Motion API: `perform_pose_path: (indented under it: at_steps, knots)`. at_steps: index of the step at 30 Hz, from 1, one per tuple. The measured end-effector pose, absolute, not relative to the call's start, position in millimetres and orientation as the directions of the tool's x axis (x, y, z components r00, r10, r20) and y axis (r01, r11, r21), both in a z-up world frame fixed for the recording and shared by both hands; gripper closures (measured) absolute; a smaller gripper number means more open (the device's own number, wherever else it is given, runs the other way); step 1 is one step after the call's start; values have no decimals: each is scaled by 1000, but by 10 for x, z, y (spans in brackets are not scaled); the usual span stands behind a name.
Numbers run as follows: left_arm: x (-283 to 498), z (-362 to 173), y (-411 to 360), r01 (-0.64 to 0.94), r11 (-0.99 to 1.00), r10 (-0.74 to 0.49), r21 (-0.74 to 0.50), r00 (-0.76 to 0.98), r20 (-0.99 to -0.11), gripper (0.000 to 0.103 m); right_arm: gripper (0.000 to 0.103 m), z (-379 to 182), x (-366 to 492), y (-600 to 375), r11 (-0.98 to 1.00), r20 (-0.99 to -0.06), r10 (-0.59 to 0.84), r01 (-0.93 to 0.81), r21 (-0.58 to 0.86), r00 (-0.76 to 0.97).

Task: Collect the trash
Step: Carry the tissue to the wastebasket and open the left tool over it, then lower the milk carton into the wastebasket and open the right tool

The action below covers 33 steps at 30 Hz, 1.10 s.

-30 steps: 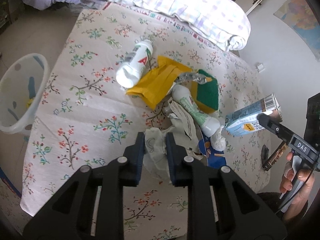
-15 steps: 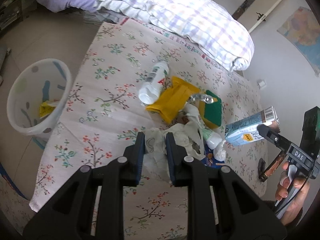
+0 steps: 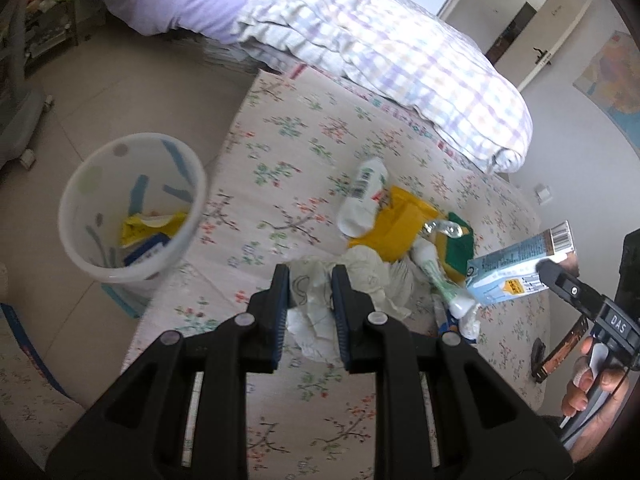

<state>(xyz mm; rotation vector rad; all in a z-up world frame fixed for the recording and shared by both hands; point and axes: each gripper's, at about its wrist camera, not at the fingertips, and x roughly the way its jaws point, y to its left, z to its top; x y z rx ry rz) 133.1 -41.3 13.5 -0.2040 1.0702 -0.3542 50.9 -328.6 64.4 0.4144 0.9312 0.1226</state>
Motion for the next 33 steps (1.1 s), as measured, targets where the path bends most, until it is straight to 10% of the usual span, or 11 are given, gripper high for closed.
perform_pose_path:
  at_steps: [24, 31, 33]
  knots:
    - [1744, -97, 613, -81, 993, -17, -87, 628, -778, 79, 45, 563, 998, -2195, 888, -697, 416, -96, 450, 584]
    - [1746, -99, 889, -192, 979, 64, -64, 594, -802, 12, 45, 549, 1312, -1765, 869, -676, 462, -142, 474, 574]
    - [1727, -107, 993, -224, 973, 77, -63, 568, -819, 11, 45, 522, 1411, -1627, 863, -670, 476, -155, 482, 570]
